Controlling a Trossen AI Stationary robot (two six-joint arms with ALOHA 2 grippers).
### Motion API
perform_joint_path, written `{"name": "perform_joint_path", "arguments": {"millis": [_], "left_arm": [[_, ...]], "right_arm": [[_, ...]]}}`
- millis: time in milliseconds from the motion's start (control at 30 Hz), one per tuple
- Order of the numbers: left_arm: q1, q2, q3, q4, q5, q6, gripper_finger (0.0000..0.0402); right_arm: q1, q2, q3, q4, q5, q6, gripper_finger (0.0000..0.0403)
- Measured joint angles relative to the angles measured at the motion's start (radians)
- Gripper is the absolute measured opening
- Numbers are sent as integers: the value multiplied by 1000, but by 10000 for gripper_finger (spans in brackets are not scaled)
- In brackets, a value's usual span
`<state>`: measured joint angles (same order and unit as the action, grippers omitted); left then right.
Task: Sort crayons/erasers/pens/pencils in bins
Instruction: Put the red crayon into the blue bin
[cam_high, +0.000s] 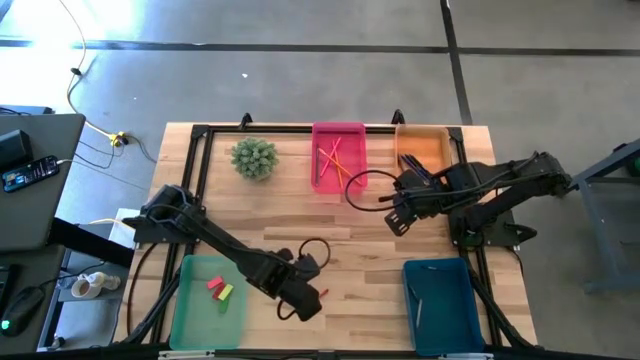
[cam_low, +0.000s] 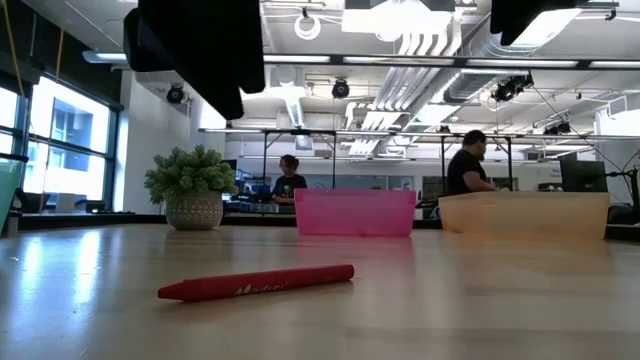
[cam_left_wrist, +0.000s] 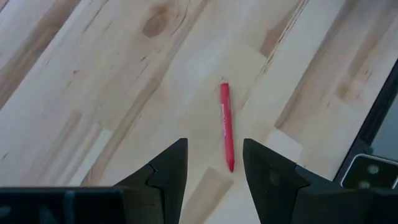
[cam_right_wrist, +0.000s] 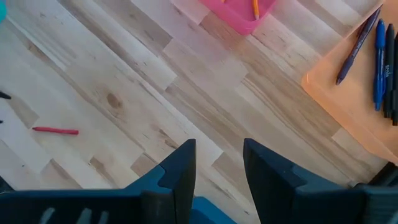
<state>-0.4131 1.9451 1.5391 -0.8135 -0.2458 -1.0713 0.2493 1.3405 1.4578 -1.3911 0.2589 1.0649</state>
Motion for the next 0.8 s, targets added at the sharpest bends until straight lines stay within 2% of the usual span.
{"name": "perform_joint_path", "arguments": {"millis": [233,800], "left_arm": [[-20,43,1,42,-13,-60,142],[-47,128,0,118,-29,-60,142]], "right_arm": [[0,0,0,4,19,0,126],[-1,0,0,5,29,0,126]]}}
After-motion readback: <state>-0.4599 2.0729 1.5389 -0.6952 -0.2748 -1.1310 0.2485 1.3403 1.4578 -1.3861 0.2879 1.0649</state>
